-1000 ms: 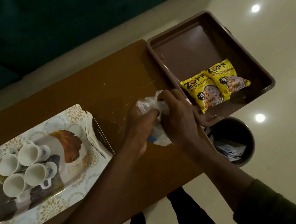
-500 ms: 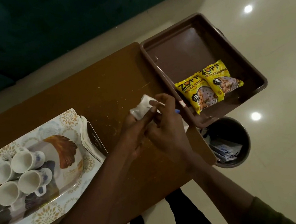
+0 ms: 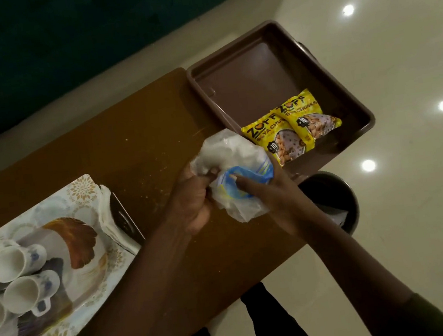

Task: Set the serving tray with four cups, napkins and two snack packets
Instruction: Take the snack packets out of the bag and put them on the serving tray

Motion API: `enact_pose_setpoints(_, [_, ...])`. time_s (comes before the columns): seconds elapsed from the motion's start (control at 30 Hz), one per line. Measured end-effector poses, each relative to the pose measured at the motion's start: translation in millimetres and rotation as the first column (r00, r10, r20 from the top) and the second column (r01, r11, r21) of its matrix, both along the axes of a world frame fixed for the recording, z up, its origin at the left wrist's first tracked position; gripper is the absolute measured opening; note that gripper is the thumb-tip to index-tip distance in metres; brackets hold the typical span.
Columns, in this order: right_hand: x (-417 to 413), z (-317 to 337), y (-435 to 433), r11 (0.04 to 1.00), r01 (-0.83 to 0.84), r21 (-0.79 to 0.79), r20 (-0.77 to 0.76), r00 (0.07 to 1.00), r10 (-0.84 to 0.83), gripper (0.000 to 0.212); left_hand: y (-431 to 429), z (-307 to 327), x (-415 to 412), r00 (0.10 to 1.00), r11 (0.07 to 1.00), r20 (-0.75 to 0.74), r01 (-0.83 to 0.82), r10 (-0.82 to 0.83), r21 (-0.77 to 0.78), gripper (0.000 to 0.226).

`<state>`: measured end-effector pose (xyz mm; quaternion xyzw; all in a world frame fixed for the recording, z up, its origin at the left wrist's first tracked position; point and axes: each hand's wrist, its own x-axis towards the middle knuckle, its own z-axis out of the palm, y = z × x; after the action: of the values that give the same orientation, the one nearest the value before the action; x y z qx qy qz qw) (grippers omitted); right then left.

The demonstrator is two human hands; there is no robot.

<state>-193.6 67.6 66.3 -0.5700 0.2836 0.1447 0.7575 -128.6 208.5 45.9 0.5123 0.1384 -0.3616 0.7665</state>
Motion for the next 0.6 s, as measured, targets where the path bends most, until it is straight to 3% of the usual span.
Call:
enact_pose_setpoints(0.1, [-12.3,-11.5,-6.3,0.954,0.075,-0.292,0.036,0.997,-0.068,0.039,-14.4,-5.6,-1.7,0.974,0.95,0.192,0.056,-0.119,0.308,0.047])
enact_pose_setpoints(0.23, [-25.7,-16.7,-19.1,0.83,0.085,-0.551,0.078,0.996,-0.051,0.027,-35.6,-11.8,-11.3,0.875,0.813,0.331,0.113,-0.354,0.572,0.03])
enact_pose_setpoints(0.3, [-34.5,-17.2,-30.4,0.81,0.105,-0.577,0.067,0.994,-0.081,0.027,-46.4,-15.5,-15.8,0.855,0.782,0.282,0.204,-0.435,0.589,0.029])
enact_pose_setpoints(0.4, [-57.1,-22.9,-53.3,0.785,0.121,-0.608,0.043,0.992,-0.12,0.028,-57.9,-21.3,-26.5,0.843,0.774,0.096,0.433,-0.529,0.462,0.03])
enact_pose_setpoints(0.6, [-135.9,-38.9,-124.3,0.646,0.123,-0.753,-0.113,0.944,-0.311,0.035,-76.8,-26.0,-46.7,0.665,0.598,-0.048,0.699,-0.746,0.392,0.029])
